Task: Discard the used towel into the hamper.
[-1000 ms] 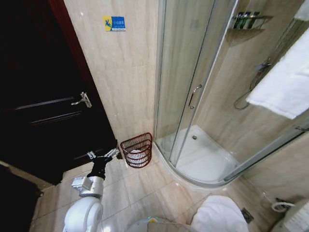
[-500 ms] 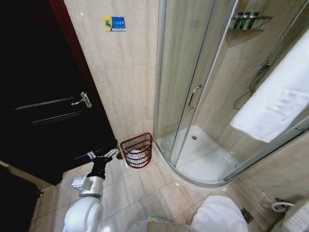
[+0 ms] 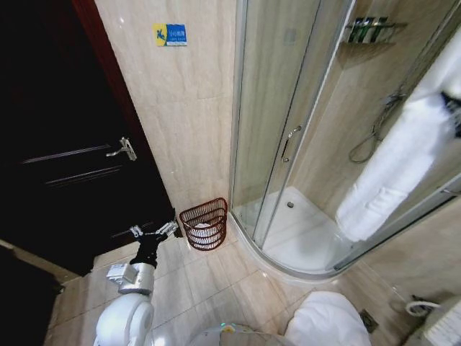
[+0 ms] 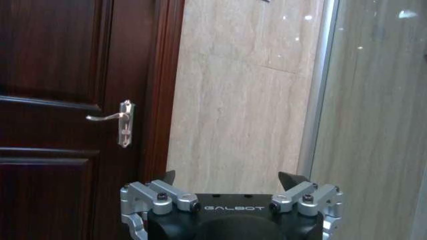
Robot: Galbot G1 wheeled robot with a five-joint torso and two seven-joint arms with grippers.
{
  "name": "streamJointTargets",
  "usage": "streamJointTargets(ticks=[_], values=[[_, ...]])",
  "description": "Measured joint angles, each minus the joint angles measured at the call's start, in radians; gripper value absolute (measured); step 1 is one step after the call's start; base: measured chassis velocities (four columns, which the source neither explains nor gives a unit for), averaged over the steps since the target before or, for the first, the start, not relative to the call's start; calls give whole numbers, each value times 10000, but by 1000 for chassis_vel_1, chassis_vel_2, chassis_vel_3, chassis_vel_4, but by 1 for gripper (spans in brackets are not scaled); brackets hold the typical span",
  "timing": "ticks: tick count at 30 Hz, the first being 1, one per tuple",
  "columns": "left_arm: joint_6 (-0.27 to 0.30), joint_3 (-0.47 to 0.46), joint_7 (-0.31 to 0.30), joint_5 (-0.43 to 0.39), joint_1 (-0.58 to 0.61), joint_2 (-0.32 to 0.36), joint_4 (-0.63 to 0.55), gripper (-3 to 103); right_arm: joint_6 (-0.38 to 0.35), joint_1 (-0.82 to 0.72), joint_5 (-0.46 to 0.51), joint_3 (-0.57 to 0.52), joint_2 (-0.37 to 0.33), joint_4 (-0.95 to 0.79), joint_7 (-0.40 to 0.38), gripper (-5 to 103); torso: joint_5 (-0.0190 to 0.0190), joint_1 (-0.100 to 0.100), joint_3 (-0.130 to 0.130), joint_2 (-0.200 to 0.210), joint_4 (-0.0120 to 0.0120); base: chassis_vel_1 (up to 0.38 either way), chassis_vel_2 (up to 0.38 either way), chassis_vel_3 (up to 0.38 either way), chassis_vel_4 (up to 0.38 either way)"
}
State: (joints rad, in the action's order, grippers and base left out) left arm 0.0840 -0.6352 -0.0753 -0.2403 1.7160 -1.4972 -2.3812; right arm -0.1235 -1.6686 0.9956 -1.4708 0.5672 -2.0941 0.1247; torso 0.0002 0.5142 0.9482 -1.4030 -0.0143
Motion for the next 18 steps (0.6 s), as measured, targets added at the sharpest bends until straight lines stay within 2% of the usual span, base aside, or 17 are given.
streamJointTargets(ticks=[10,18], values=[[0,0,0,0,0,0,0,100,429,-520,-1081,945,982,-381,452,12,-2,0,0,-1,2,0,0,0,0],[0,0,0,0,0,0,0,100,758,-726,-1557,1370,1512,-600,668,12,-2,0,0,-1,2,0,0,0,0]])
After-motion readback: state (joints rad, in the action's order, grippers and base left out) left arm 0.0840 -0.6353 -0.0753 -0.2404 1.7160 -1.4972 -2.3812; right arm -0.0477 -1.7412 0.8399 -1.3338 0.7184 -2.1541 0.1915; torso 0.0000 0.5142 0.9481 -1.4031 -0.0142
